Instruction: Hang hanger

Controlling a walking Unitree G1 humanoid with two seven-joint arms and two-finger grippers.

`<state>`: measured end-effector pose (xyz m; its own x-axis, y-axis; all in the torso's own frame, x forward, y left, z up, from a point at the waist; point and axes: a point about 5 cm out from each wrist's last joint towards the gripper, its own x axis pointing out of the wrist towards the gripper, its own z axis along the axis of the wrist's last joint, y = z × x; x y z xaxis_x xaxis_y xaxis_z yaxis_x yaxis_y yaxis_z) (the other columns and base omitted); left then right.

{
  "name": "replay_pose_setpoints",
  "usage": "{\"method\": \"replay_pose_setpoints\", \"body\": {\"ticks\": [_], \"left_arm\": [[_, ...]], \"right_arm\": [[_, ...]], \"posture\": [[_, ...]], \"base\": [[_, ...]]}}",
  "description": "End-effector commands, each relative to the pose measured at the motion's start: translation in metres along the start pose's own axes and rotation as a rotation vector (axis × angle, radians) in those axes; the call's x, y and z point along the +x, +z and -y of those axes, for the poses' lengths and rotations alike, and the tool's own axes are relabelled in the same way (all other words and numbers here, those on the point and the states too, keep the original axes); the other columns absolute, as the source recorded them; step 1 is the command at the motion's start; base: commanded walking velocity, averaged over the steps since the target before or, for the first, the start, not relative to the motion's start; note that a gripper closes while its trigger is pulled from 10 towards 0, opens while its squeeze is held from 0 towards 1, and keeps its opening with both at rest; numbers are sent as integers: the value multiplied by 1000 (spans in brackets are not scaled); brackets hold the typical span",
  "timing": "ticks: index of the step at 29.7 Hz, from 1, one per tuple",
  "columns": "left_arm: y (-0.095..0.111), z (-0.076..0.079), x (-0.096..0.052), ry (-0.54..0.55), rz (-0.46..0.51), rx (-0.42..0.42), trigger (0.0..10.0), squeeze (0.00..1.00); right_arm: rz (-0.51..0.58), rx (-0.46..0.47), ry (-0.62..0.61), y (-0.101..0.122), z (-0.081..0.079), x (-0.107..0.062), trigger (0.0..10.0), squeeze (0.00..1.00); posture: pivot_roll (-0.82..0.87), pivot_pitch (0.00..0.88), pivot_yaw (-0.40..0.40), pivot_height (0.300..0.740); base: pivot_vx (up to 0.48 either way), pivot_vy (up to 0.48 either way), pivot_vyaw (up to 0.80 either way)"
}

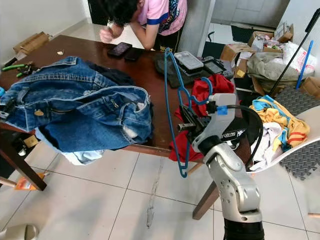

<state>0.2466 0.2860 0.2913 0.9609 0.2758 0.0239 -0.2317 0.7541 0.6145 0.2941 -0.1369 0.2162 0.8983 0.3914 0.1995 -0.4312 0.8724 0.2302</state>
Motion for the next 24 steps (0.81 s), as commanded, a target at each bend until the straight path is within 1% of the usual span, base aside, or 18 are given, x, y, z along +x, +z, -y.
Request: {"method": "replay_pose_setpoints", "body": {"ticks": [1,2,4,13,17,20,21,22,23,24], "left_arm": [[0,22,-3,-124,25,-11,10000,0],[-1,32,-4,-169,37,2,10000,0],[-3,41,-6,-210,38,7,10000,0],[4,42,-7,-218,61,-3,10000,0],[6,37,-7,-183,68,15,10000,0],[2,21,-2,-99,35,2,10000,0],[2,21,-2,-99,35,2,10000,0],[-4,12,3,-55,3,-12,10000,0],[-4,12,3,-55,3,-12,10000,0],[-6,8,4,-41,-11,-18,10000,0]], "right_arm": [[-1,-1,-2,0,2,-2,10000,0],[-1,-1,-1,0,2,-2,10000,0],[0,-2,0,0,2,-2,10000,0],[0,-3,-1,0,2,-3,10000,0],[1,-2,-3,0,2,-3,10000,0],[1,-1,-6,0,3,-3,10000,0],[1,-1,-6,0,3,-3,10000,0],[3,0,-8,0,3,-3,10000,0],[3,0,-8,0,3,-3,10000,0],[3,1,-8,0,2,-3,10000,0]], "posture": [[140,112,-83,740],[138,109,-82,740],[136,109,-82,740],[138,108,-84,740],[135,112,-81,740],[135,114,-81,740],[135,114,-81,740],[135,114,-81,740],[135,114,-81,740],[135,114,-81,740]], "base": [[0,0,0],[0,0,0],[0,0,0],[0,0,0],[0,0,0],[0,0,0],[0,0,0],[0,0,0],[0,0,0],[0,0,0]]}}
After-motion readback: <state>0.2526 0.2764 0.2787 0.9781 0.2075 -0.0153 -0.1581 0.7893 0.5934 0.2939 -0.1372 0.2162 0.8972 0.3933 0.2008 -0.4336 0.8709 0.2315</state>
